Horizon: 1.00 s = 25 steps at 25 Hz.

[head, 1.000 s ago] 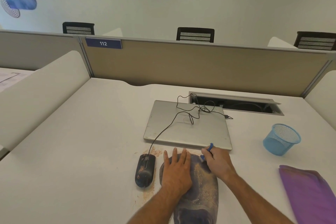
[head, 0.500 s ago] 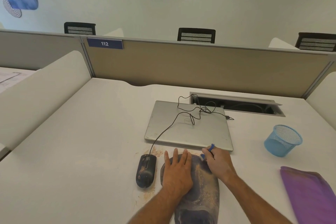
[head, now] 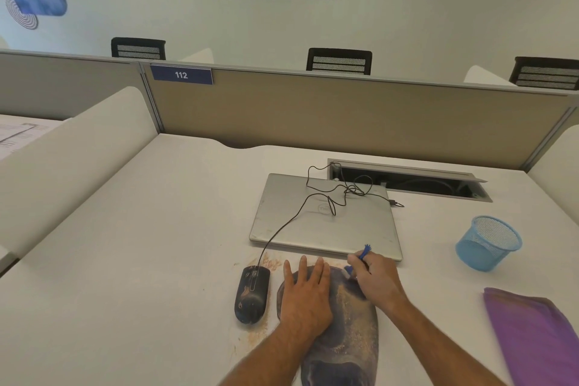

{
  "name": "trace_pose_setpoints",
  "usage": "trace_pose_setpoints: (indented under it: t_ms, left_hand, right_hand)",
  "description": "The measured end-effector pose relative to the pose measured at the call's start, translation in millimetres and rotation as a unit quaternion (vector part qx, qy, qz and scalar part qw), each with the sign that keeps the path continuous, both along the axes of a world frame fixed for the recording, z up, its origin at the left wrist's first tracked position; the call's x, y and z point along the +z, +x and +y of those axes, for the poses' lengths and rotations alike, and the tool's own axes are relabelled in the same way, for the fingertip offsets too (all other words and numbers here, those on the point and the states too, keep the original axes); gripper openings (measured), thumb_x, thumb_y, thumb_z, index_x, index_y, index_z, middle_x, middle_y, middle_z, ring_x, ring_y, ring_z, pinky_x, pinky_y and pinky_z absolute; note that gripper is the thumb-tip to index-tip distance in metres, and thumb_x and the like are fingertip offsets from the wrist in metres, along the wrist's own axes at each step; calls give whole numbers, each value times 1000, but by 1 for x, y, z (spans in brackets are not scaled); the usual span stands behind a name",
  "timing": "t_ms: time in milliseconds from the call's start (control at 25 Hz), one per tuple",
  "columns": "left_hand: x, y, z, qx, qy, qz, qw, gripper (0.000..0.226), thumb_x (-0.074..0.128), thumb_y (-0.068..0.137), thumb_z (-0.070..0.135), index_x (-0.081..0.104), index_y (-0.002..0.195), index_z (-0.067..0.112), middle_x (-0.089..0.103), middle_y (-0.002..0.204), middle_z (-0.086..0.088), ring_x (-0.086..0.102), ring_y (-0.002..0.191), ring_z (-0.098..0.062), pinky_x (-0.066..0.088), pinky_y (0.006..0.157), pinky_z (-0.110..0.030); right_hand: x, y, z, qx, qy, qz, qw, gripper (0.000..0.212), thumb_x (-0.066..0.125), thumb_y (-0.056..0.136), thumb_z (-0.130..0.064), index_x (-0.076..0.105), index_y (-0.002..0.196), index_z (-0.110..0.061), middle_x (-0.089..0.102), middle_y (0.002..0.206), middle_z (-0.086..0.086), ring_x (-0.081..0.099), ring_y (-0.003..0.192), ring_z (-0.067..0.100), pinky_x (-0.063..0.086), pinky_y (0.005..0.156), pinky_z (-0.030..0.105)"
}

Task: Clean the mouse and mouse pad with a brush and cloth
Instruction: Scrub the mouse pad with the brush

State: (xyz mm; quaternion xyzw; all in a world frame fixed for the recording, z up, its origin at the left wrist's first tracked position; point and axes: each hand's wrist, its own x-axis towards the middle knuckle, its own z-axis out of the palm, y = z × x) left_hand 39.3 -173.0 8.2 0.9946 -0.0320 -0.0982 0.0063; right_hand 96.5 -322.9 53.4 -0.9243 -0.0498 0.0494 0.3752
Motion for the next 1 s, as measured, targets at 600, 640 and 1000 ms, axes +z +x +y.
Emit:
trace_pose_setpoints:
  t_ms: [600, 640, 1000]
  left_hand:
    - [0, 0, 0, 5, -2, -4, 1000, 71, 32, 102, 33, -8, 160, 21, -10, 169, -1, -18, 151, -36, -23, 110, -65]
    - [0, 0, 0, 5, -4, -3, 1000, 71, 32, 102, 33, -8, 160, 21, -10, 169, -1, -18, 151, -36, -24, 109, -64]
    - [0, 0, 0, 6, -6, 2, 1000, 71, 32, 102, 34, -9, 159, 22, -11, 168, 0, -20, 151, -35, -25, 108, -64]
  right_hand:
    - [-5, -2, 5, 28, 2, 11, 1000, 37, 57, 96, -28, 62, 60, -23, 63, 56, -7, 60, 54, 4, 40, 50, 12]
    - [-4, -3, 7, 39, -8, 26, 999, 36, 57, 95, -28, 63, 61, -21, 64, 56, -6, 60, 54, 4, 40, 51, 12]
    - [-3, -2, 8, 20, -3, 0, 1000, 31, 58, 95, -29, 63, 65, -24, 64, 62, -6, 58, 57, 7, 40, 53, 19]
